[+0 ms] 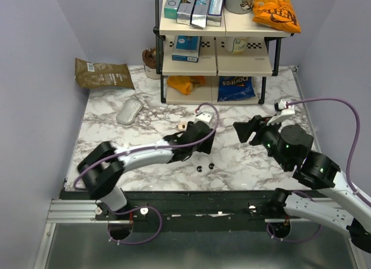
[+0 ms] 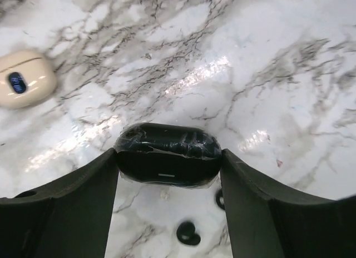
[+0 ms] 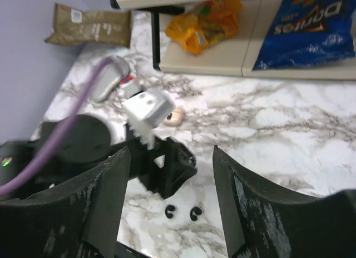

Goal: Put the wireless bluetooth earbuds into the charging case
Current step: Pick up the charging case at the center of the board, then open the charging case.

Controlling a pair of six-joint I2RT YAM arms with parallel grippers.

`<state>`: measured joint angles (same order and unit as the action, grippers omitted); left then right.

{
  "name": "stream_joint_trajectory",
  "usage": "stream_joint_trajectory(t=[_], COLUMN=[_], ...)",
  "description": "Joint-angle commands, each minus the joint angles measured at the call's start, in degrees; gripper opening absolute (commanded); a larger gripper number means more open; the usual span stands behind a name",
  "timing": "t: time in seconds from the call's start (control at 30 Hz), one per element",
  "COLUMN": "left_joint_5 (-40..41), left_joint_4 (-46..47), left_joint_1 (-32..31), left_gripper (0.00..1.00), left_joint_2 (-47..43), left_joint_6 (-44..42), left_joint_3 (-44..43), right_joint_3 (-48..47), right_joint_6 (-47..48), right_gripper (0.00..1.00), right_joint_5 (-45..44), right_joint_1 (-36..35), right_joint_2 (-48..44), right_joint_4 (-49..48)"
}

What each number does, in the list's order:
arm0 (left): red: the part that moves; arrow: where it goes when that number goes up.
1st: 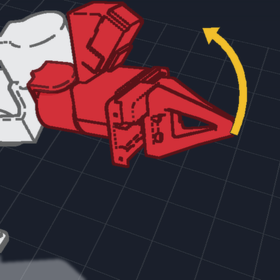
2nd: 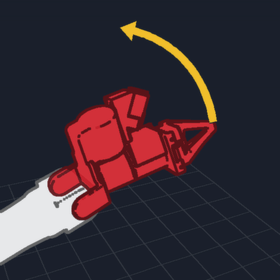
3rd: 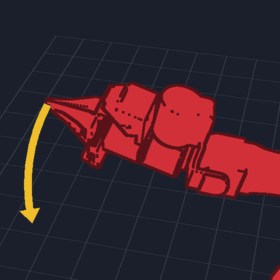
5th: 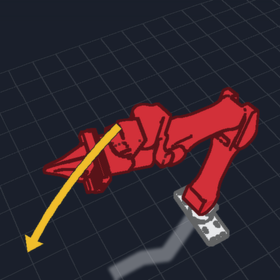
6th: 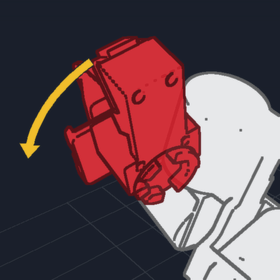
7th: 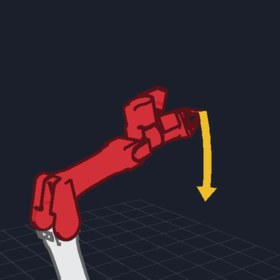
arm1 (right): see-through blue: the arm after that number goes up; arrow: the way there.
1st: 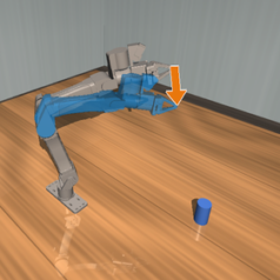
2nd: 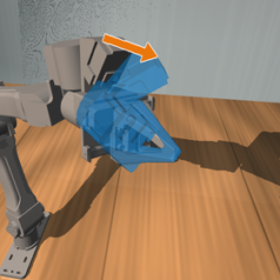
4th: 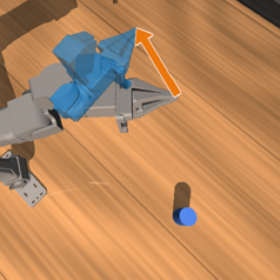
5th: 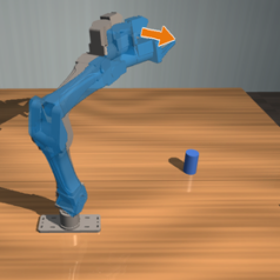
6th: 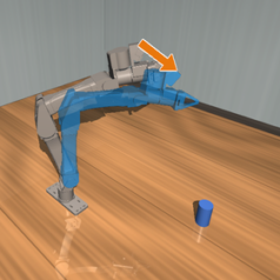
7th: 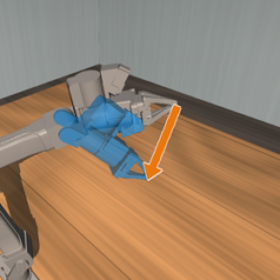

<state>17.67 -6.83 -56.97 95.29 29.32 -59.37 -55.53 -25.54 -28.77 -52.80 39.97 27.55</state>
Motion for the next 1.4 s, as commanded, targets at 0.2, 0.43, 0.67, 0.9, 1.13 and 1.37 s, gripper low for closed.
stream_joint_trajectory(t=[0.2, 0.43, 0.67, 0.9, 1.13, 1.37], left_joint_5=[-11.94, -17.67, -21.62, -21.63, -21.1, -20.22], left_joint_4=[60.25, 60.71, 52.37, 50.16, 49.37, 48.14], left_joint_1=[0.37, 0.02, 0.02, -0.07, -0.16, -0.25], left_gripper=[0.0, 0.0, 0.0, 0.0, 0.0, 0.0], left_joint_2=[-37.16, -44.48, -47.38, -47.12, -47.91, -50.02], left_joint_6=[-17.09, -26.85, -31.25, -33.45, -34.15, -34.51], left_joint_3=[43.08, 46.19, 43.65, 41.27, 40.74, 41.09], right_joint_3=[-4.41, -9.5, -11.62, -14.61, -15.31, -14.7], right_joint_6=[6.11, 9.89, 11.04, 11.56, 11.48, 10.78], right_gripper=[0.7, 0.7, 0.72, 0.73, 0.73, 0.73], right_joint_5=[14.51, 30.77, 33.87, 36.16, 34.23, 30.71], right_joint_1=[0.24, 0.15, 0.06, -0.03, 0.06, -0.03], right_joint_2=[9.68, 18.64, 23.57, 28.49, 31.13, 30.96], right_joint_4=[-2.24, -1.89, -2.94, -2.51, -1.27, -0.04])
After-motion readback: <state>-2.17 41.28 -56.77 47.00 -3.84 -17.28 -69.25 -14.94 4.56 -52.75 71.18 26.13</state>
